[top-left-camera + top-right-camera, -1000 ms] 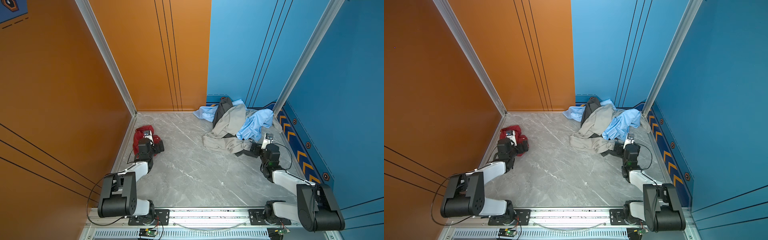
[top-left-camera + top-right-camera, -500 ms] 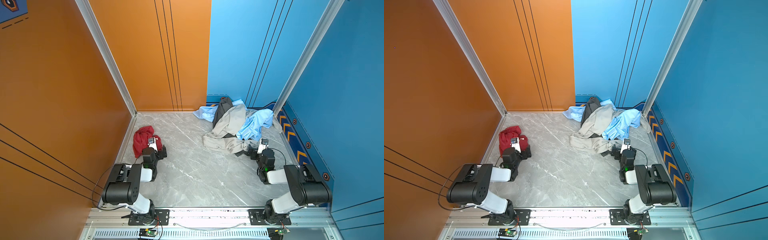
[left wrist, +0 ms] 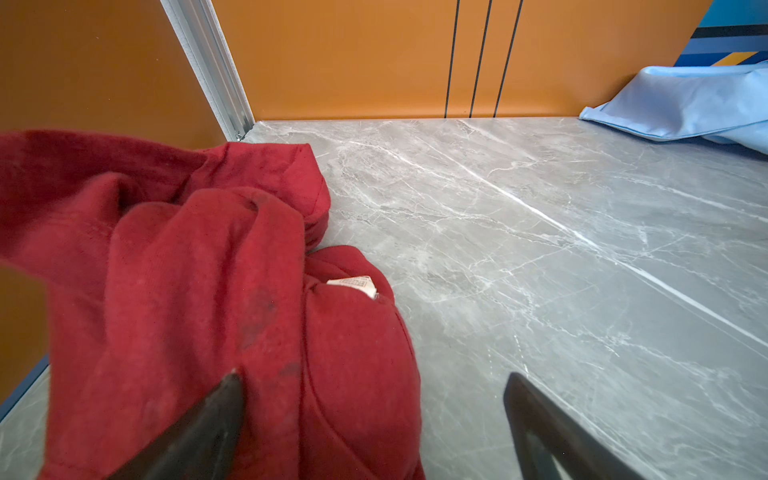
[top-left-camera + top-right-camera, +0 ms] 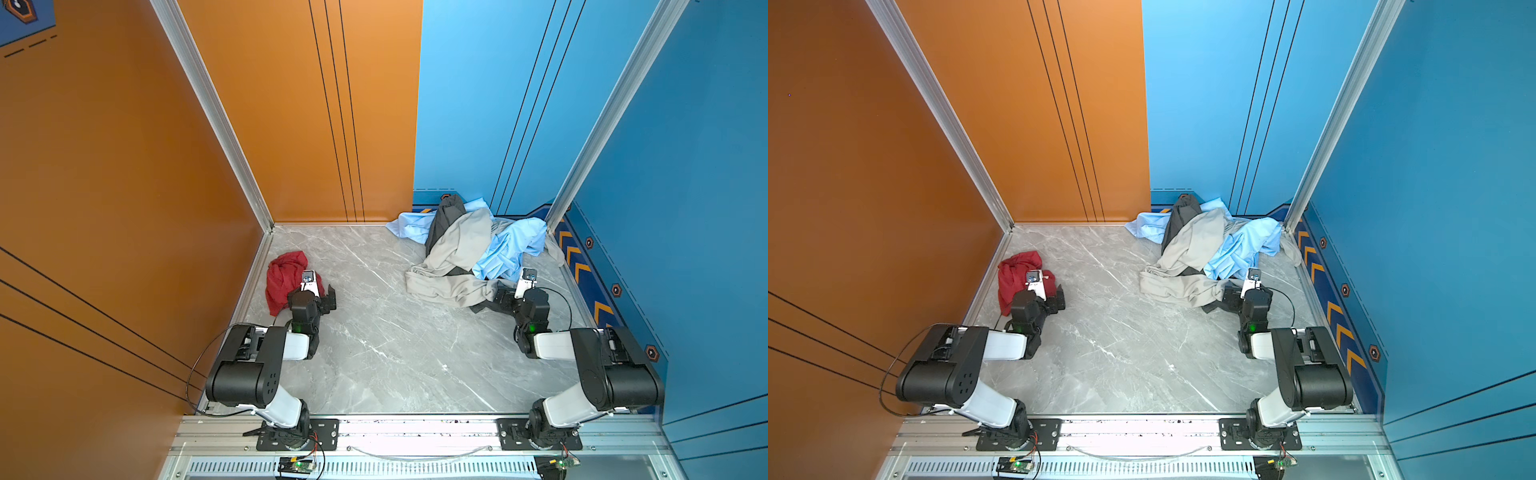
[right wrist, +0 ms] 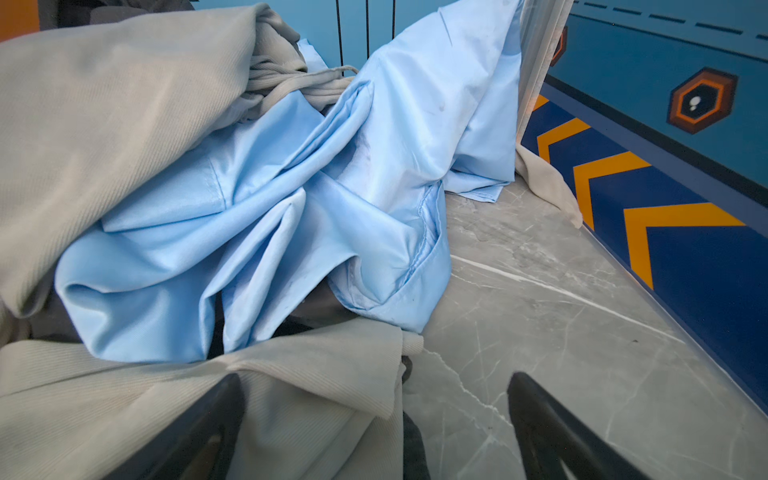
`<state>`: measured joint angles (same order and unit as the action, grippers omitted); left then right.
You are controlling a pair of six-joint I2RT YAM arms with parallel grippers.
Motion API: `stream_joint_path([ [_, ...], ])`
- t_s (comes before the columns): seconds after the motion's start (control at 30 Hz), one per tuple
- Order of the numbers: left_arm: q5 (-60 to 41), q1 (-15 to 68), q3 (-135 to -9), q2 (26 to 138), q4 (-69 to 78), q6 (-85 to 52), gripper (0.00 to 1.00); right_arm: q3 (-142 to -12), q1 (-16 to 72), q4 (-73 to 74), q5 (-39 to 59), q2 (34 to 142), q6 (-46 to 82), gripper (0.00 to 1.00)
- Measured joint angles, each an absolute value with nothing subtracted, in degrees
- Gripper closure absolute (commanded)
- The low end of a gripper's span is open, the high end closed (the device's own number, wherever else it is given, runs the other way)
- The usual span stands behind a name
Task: Pick out a specific cloth from the pile
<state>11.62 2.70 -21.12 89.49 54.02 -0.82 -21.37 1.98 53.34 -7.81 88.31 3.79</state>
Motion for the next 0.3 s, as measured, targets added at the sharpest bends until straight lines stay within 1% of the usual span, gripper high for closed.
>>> stream_joint_path([
  [0.3,11.66,2.7,-21.12,89.49,54.0,-0.82,0.02,-21.37,1.91,52.93,-7.77,88.31,3.79,0.01],
])
